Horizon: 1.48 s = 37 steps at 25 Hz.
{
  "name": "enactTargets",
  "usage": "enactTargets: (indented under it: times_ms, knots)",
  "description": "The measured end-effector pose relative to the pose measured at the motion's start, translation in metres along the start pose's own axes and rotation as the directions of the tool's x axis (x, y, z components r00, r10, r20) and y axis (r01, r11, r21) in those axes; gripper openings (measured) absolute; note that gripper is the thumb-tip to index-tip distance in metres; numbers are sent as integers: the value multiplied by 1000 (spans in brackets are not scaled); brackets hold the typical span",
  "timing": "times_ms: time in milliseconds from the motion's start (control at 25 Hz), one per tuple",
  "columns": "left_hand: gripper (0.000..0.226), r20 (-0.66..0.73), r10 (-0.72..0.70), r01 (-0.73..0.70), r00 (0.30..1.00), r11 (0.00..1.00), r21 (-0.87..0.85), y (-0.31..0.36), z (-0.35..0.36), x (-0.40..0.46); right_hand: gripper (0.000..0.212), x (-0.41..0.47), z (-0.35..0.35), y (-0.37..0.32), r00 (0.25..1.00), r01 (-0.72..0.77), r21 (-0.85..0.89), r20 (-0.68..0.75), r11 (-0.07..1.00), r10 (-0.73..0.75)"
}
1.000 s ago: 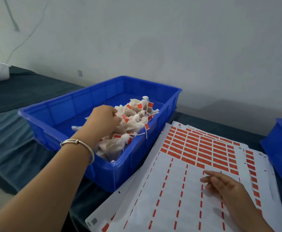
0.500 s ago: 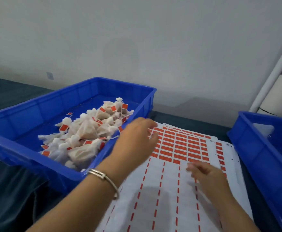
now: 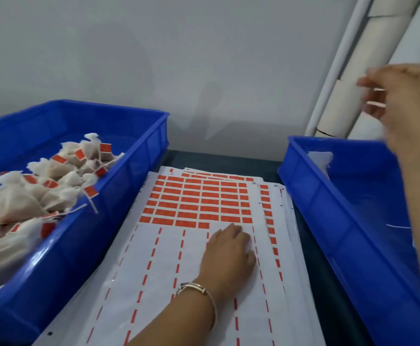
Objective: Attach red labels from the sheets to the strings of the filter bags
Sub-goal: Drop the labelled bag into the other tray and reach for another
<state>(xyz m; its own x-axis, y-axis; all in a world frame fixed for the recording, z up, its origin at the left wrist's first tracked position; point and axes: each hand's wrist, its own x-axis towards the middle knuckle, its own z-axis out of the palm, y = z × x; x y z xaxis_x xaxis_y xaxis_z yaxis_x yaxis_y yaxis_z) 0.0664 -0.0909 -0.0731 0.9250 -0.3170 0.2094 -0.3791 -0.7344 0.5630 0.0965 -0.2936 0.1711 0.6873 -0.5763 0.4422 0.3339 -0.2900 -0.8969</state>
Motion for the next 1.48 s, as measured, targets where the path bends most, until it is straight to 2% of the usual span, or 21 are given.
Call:
enactTargets:
  times_ms: [160,320,360,440,520,600,680,720,800,840,960,1040,1080,1160,1200,1280,1360,1480]
  knots:
    - [35,10,33,-33,999,999,5,-6,4,2,27,54,-39,67,977,-207,-253,-93,945,189]
    - [39,6,11,-11,1000,1000,7,-7,5,3,13,63,-52,148,931,-358,-474,-117,804,346]
    - [39,3,16,-16,1000,1000,11,-6,5,3,17,63,-48,163,926,-345,-567,-74,748,371]
    - [38,3,8,-8,1000,1000,6,-6,6,2,28,62,-36,188,902,-196,-789,88,583,422]
    - [38,4,-23,23,1000,1000,-4,-5,6,4,41,61,-22,201,838,-82,-885,187,458,512]
    - [41,10,-51,51,999,999,-2,-5,7,7,36,68,-10,213,822,-80,-867,222,492,524]
    - [44,33,-84,83,996,996,18,-3,9,9,20,78,-2,218,856,-161,-831,150,532,494]
    - [45,50,-99,97,994,995,31,-3,9,10,23,84,1,219,860,-245,-795,86,554,503]
    - [46,72,-117,114,991,992,46,-2,9,12,44,89,8,221,827,-422,-689,-25,590,562]
    - [46,75,-123,120,990,992,46,-2,8,13,50,90,11,223,814,-453,-676,-49,581,578]
    - [46,85,-131,129,988,991,40,-2,8,16,41,88,18,233,846,-340,-804,-34,488,533]
    - [45,90,-133,130,987,991,39,-2,8,17,29,86,21,236,858,-307,-809,-6,502,514]
    - [45,88,-136,133,987,990,36,-3,7,16,29,86,22,235,856,-296,-821,-1,488,517]
    - [44,80,-139,138,987,990,25,-4,7,15,27,84,18,227,844,-220,-908,6,356,537]
    - [43,78,-140,139,987,990,23,-5,8,16,23,92,14,227,872,-209,-914,-13,348,489]
    - [42,76,-140,139,987,990,21,-5,8,16,28,97,4,214,914,-229,-865,-34,447,404]
    - [41,66,-138,138,988,990,-5,-3,8,15,38,95,-7,201,953,-227,-838,-86,497,290]
    - [37,37,-102,103,994,994,-27,-5,8,12,33,86,-16,179,983,-151,-779,-50,609,179]
